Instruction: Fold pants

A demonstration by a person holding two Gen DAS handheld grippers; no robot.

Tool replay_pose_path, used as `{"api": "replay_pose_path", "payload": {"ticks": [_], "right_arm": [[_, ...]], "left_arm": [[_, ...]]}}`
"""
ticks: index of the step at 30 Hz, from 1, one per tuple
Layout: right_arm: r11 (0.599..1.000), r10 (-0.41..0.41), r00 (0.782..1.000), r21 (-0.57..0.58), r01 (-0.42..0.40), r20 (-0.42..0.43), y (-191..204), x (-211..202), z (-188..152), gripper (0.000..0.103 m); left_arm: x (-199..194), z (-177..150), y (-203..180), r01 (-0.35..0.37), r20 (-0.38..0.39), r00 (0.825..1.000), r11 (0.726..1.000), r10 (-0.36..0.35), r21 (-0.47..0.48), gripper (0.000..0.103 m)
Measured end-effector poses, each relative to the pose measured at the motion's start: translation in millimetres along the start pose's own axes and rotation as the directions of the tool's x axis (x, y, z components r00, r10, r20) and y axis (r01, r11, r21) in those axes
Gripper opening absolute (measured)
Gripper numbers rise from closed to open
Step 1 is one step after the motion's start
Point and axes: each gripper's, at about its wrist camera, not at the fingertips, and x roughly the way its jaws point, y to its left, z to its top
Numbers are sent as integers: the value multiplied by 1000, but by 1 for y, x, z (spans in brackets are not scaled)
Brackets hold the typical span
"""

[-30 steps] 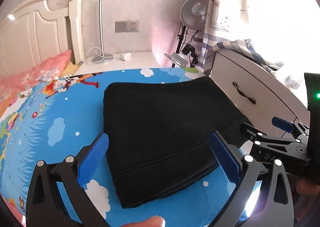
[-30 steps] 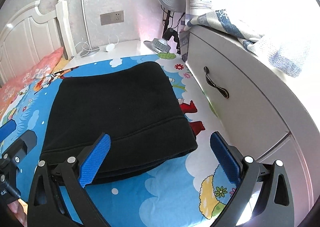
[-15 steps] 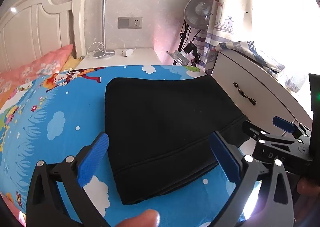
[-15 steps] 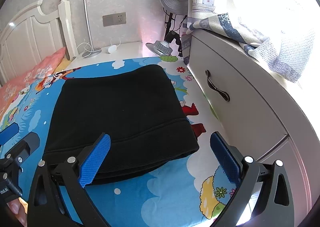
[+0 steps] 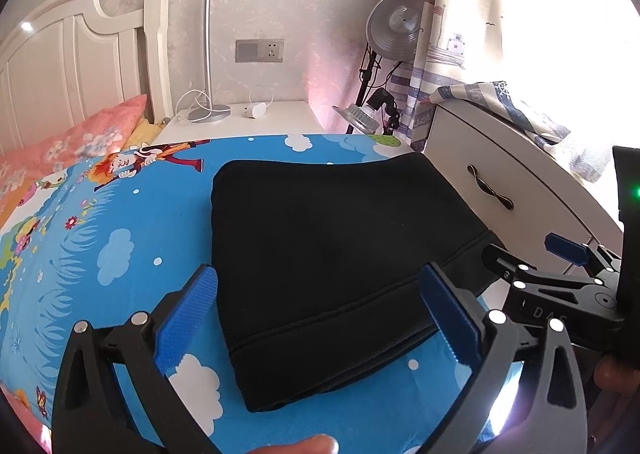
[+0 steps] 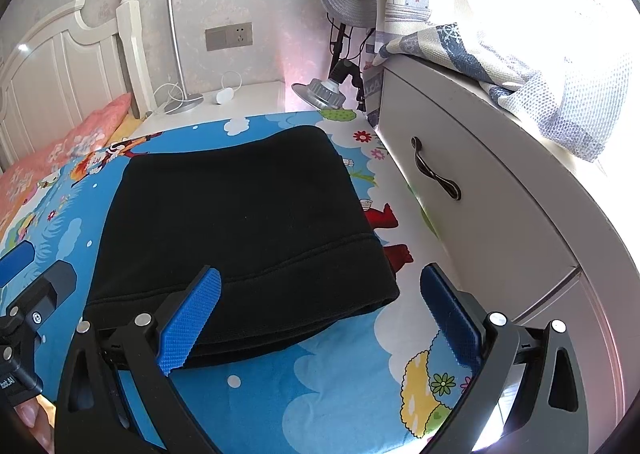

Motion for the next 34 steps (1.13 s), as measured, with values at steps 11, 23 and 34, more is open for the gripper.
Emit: {"api": "replay_pose_path", "payload": {"ticks": [11,23,34], "right_arm": [[1000,1,1000,-1,-1,0,1,1,0,97],[1000,1,1000,0,-1,-1,0,1,-1,97],[999,48,999,20,-48,16,9,5,-10,97]], "left_arm": [[-1,1,0,9,1,1000,1000,-9,-10,101],[6,1,2,18,-12,1000,1000,-18,-15,101],[-9,-17,142,-151,-54,988,951,141,-269,101]]}}
